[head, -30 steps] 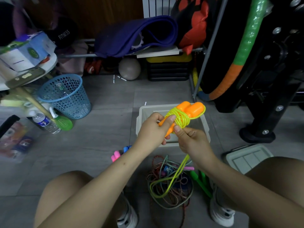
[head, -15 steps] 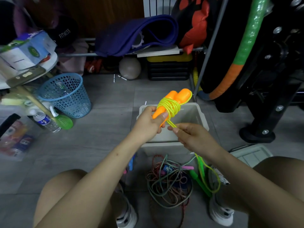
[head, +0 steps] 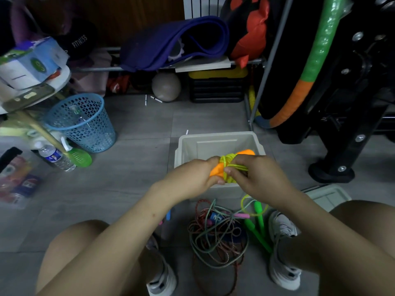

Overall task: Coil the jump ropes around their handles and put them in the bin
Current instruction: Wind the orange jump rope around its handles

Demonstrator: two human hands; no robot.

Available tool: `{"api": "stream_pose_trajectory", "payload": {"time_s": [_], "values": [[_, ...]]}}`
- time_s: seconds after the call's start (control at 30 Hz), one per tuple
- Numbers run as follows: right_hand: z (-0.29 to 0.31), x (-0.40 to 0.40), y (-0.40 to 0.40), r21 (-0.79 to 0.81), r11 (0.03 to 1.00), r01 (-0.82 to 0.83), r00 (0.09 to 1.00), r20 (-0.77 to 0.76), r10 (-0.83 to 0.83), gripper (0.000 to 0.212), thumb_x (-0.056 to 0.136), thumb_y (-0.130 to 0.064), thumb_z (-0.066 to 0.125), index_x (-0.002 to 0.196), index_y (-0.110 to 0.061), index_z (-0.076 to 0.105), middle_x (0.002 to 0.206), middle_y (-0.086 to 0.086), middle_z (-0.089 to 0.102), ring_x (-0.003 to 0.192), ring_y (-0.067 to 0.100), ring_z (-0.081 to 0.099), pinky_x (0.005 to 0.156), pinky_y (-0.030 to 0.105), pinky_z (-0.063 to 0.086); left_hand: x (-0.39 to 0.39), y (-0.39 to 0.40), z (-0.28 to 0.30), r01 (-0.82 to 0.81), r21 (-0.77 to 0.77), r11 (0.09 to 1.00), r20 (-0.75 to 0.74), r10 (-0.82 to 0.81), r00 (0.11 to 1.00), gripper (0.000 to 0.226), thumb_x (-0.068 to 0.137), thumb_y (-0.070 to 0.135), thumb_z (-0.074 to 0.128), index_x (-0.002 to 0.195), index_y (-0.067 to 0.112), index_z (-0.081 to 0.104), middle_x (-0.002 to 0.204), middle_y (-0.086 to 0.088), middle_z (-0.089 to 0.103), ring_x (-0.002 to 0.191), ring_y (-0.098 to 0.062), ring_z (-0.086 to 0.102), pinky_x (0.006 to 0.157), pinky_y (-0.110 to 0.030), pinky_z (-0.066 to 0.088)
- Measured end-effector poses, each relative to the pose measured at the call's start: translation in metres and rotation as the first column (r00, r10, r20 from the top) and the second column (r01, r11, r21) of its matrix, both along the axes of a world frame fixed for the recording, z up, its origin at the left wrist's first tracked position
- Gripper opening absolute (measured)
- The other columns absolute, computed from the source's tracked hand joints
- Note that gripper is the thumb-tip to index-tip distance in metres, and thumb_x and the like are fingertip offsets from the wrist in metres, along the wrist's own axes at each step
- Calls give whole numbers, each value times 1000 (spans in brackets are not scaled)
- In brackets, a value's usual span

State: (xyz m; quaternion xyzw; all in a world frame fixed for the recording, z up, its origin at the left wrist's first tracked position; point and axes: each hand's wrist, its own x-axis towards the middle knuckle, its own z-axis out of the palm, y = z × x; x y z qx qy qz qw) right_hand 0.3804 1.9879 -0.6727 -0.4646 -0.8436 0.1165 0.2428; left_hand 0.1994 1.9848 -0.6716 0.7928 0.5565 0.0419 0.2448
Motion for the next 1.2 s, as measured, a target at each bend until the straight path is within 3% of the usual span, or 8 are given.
{"api": "stream_pose_trajectory", "payload": {"time_s": [0.1, 0.3, 0.43, 0.57, 0.73, 0.9, 1.03, 1.2], "values": [[12, 3, 8, 102, 994, 41, 998, 48, -46, 35, 70, -52, 69, 70, -17, 62, 60, 5, 63, 61, 30, 62, 54, 26, 32, 3, -6, 5, 70, 6, 998, -35, -70, 997, 36, 91, 45, 56, 114, 18, 49, 100, -12, 62, 93, -28, 58, 65, -29, 36], [22, 12, 25, -268, 963, -15, 994, -104, -14, 46, 55, -42, 86, 79, -35, 47, 63, -12, 49, 63, 1, 50, 65, 33, 42, 4, -12, 12, 85, -16, 996, 115, -83, 990, 30, 77, 50, 71, 86, 26, 54, 61, 17, 44, 64, 5, 51, 51, -8, 32], [15, 13, 32, -369, 892, -262, 938, -316, 144, 34, 60, -21, 87, 73, -29, 56, 77, -11, 50, 72, -4, 49, 68, 10, 37, 6, -14, 5, 118, 27, 993, 166, -121, 979, 32, 77, 52, 71, 92, 25, 63, 72, 15, 56, 72, -4, 53, 61, -20, 41], [17, 18, 38, -468, 835, -291, 904, -421, 79, 20, 58, -34, 78, 68, -23, 64, 69, -15, 59, 65, -4, 52, 65, 11, 40, 4, -16, 11, 48, 98, 994, 173, -64, 983, 36, 78, 50, 71, 100, 23, 61, 64, 11, 52, 58, -4, 48, 53, -17, 37], [9, 20, 39, -542, 770, -336, 880, -472, 51, 22, 60, -38, 74, 70, -19, 68, 66, -14, 65, 65, -3, 57, 64, 14, 43, 0, -18, 10, -20, 84, 996, 159, 7, 987, 76, 76, 54, 69, 142, 32, 39, 104, -8, 67, 98, -23, 61, 78, -29, 47], [6, 19, 40, -579, 724, -374, 847, -531, 13, 20, 67, -32, 71, 75, -14, 67, 75, 0, 65, 74, 7, 59, 69, 21, 46, -3, -18, 2, -35, 125, 992, 245, 3, 969, 77, 75, 57, 69, 141, 48, 30, 79, -4, 65, 76, -22, 60, 74, -36, 51], [7, 19, 37, -644, 641, -417, 827, -561, -26, 21, 79, -34, 62, 85, -14, 67, 80, -4, 68, 76, 4, 61, 69, 17, 46, -3, -17, 0, -99, 32, 995, 466, 73, 882, 61, 73, 56, 70, 126, 63, 41, 105, 9, 71, 93, -3, 64, 87, -25, 50], [10, 22, 37, -775, 436, -458, 812, -564, -150, 49, 84, -53, 49, 105, -13, 68, 100, 4, 72, 88, 14, 67, 75, 25, 51, -6, -14, 12, -89, -198, 976, 687, 202, 698, 32, 83, 20, 71, 102, 44, 64, 58, 8, 61, 44, -3, 48, 47, -22, 41]]}}
